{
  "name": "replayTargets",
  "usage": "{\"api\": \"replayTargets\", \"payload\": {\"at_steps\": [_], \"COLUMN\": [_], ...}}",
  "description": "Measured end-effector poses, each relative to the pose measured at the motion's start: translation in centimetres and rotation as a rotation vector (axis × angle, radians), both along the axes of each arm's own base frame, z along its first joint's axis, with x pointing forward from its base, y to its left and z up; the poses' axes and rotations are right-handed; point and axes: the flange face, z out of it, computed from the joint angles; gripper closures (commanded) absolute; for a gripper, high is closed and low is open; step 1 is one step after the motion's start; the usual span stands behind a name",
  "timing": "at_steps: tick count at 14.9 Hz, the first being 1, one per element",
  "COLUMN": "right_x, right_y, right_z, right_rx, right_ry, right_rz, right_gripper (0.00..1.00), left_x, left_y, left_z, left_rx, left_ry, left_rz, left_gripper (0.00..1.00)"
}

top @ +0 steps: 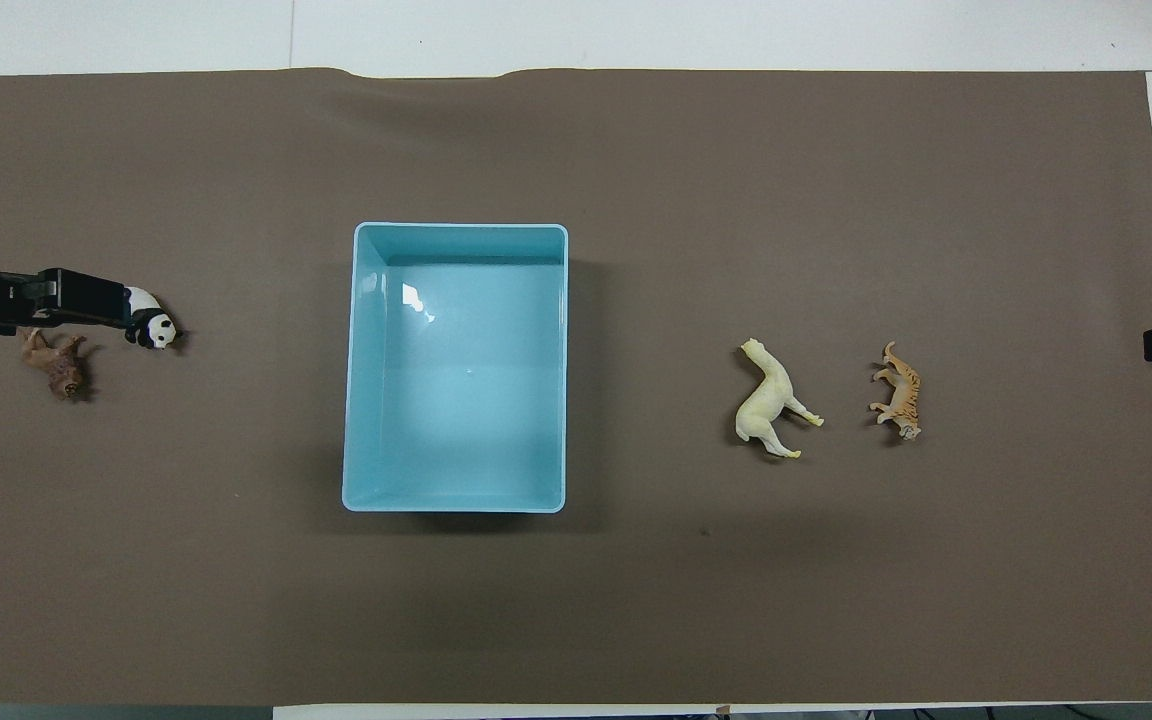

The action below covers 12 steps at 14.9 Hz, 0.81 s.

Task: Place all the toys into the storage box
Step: 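Close the left gripper on the black-and-white panda toy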

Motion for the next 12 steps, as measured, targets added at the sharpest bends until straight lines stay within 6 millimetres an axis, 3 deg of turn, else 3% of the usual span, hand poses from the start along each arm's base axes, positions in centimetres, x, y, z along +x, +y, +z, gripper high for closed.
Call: {"api": "replayTargets", "payload": {"at_steps": [4, 7, 9, 12], "right_x": [-0.2, -1.0, -1.5, -1.8], "right_y": [0.1, 0.7, 1.0, 1.5], "right_z": [0.2, 1.5, 2.1, 2.5], "right_rx": [-0.003, -0.007, -0.007, -0.006], "right_ry": [-0.001, -0.030, -0.044, -0.048], "right_rz": [-0.057, -0.129, -0.134, -0.126], "right_gripper": [0.00, 0.00, 0.00, 0.00], "left_x": [0.0, 0.1, 0.6, 0.6], "left_y": [0.1, 0.6, 2.1, 5.8], "left_z": [-0.1, -0.5, -2.1, -6.5], "left_rx": [-0.001, -0.002, -0.004, -0.004], "left_ry": [0.001, -0.002, -0.039, -0.093], "left_rz": [0.019, 0.037, 0.070, 0.145], "left_gripper": [0.00, 0.00, 0.00, 0.00]}}
